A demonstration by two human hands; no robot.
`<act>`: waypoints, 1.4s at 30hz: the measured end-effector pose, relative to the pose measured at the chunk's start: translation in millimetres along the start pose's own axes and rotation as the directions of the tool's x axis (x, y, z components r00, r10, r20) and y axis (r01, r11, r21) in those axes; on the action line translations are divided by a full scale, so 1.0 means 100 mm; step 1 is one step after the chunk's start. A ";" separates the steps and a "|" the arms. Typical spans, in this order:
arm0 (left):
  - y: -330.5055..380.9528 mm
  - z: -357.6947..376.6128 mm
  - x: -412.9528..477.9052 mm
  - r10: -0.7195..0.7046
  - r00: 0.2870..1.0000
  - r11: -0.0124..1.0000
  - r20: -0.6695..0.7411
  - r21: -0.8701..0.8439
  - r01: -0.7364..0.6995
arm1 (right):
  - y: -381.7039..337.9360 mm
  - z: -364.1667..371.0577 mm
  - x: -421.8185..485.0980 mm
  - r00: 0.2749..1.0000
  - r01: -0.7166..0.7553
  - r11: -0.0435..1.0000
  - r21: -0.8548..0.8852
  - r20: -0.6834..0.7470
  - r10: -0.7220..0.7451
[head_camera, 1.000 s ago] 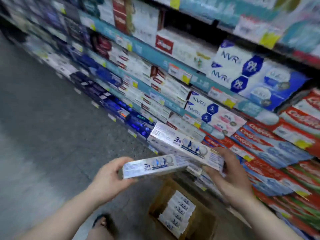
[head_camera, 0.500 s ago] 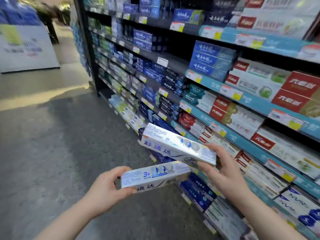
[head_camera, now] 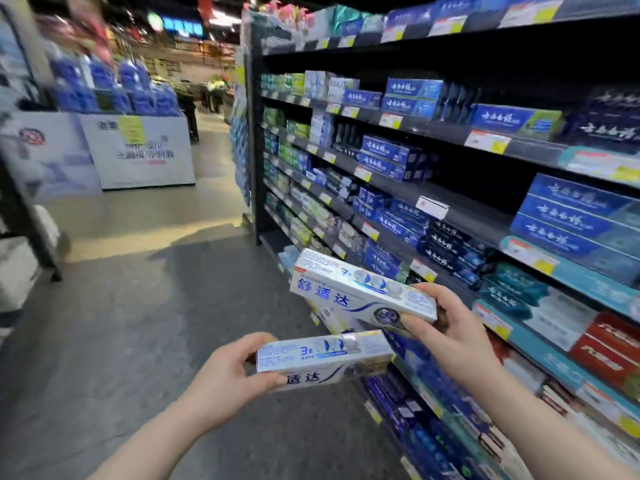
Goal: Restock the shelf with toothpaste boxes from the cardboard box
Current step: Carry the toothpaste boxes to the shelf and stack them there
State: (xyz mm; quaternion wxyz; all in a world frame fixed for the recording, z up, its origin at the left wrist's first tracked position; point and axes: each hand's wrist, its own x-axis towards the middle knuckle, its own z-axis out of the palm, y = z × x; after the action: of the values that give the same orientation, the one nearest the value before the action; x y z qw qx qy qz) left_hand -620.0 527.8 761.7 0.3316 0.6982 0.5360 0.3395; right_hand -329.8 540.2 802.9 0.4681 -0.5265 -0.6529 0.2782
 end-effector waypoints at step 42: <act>-2.19 -3.12 7.84 0.238 0.953 0.954 0.188 -0.229 -0.193 | 0.20 2.40 7.23 0.918 -0.053 0.958 -0.281 -0.392 -0.065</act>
State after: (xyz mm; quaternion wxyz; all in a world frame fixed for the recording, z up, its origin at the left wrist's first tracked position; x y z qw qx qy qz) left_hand -840.5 1366.8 845.3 0.4191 0.7466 0.3789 0.3512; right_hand -543.9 1262.8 918.3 0.5107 -0.6320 -0.5791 0.0667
